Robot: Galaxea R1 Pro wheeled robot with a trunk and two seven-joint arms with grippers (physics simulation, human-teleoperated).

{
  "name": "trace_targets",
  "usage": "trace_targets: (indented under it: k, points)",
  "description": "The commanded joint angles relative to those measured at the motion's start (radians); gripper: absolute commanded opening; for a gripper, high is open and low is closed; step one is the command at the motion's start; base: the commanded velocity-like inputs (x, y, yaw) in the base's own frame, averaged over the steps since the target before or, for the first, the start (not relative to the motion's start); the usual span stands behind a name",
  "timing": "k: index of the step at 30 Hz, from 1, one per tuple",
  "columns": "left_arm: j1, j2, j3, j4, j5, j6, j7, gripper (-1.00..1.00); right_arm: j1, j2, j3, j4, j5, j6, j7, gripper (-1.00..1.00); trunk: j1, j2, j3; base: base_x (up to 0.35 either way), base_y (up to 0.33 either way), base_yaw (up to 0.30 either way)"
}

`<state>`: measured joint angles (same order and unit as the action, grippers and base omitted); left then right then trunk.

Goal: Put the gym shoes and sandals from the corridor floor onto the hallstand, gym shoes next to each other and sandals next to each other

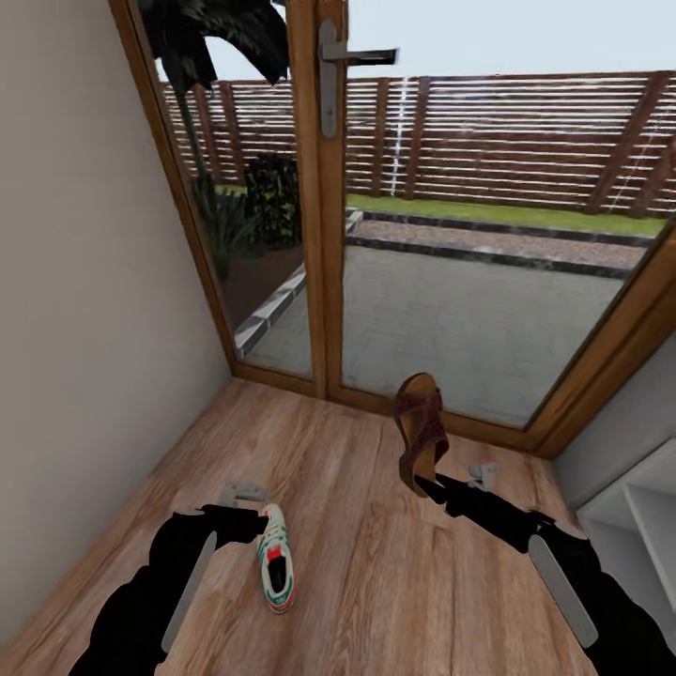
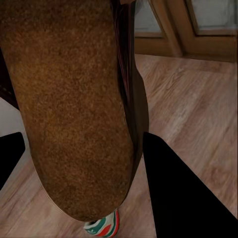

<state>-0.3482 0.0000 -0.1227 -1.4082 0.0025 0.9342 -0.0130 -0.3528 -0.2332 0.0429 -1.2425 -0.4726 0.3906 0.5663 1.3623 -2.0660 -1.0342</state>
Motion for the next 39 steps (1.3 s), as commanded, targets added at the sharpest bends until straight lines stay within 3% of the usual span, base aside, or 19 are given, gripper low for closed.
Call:
trace_targets:
  k: [1,23,39]
  points:
    - [0.0,0.0,0.0,0.0,0.0,0.0,0.0,1.0,0.0,0.0,-0.001,0.0,-0.005,0.002,0.0,-1.0,0.0,0.0,0.001,0.0,0.0,-0.294]
    - [0.0,0.0,0.0,0.0,0.001,0.0,-0.001,1.0,0.0,0.001,-0.001,0.0,-0.004,0.001,0.0,-1.0,0.0,0.0,0.017,0.0,0.0,-0.276]
    - [0.0,0.0,0.004,0.0,0.001,0.0,-0.006,1.0,0.0,0.002,0.0,0.0,0.006,0.001,0.0,-1.0,0.0,0.0,0.019,0.0,0.0,-0.027]
